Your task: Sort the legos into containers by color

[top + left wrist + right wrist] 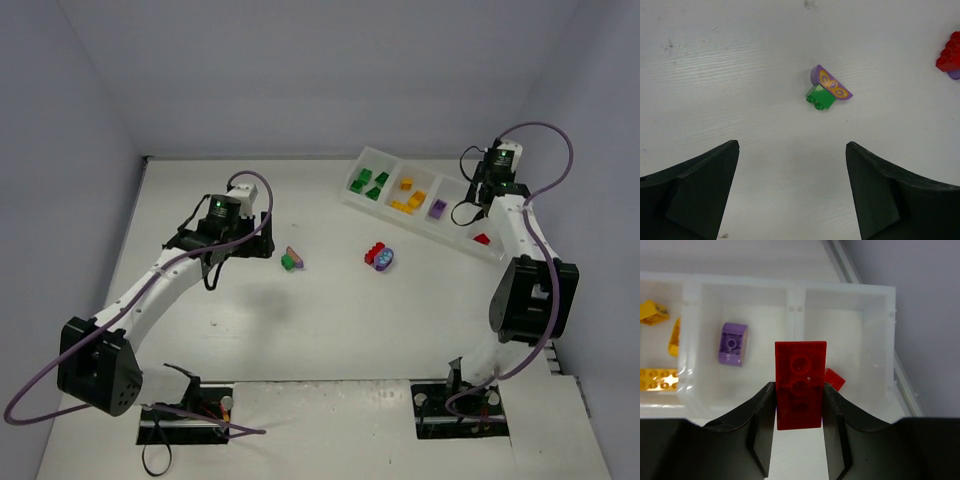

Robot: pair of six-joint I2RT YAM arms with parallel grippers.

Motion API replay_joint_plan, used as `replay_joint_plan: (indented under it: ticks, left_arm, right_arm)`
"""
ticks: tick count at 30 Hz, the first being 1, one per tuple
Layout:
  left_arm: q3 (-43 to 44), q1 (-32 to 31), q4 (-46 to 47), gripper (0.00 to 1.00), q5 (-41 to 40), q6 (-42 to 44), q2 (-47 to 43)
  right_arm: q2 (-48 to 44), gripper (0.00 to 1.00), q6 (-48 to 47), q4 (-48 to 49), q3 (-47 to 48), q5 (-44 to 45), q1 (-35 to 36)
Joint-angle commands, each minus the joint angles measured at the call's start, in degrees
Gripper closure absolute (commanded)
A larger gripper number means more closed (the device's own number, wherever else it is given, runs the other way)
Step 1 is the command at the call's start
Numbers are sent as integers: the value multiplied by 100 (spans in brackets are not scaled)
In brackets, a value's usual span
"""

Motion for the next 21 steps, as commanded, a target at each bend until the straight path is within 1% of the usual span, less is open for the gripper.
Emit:
replay_joint_plan:
  ticks: [1, 7, 9, 10, 11, 13, 14, 17, 21]
  left_arm:
    - [44, -103, 238, 19, -86, 486, -312]
    - [-53, -244, 361, 19, -59, 671, -418]
    - [-70, -270, 361, 19, -16, 698, -374]
    - [-70, -279, 352, 19, -7, 715, -348]
    - [-62, -288, 326, 19, -7, 715, -330]
    - [-62, -296, 326, 19, 37, 733, -260]
    - [-44, -305, 317, 19, 46, 733, -216]
    - [-35, -305, 326, 19, 64, 716, -146]
    - [0, -297, 326, 19, 73, 689, 12]
  right_arm:
    - [369, 100, -155, 71, 382, 171, -183]
    - [774, 98, 56, 71, 347, 154, -534]
    - [897, 91, 82, 71, 321, 92, -605]
    - [923, 86, 82, 71, 312, 101, -640]
    - [941, 74, 82, 71, 295, 92, -657]
    - [915, 64, 82, 62, 268, 66, -666]
    - [889, 55, 82, 71, 251, -4, -666]
    - [696, 47, 65, 62, 242, -118, -658]
    - [135, 44, -14, 71, 233, -478, -518]
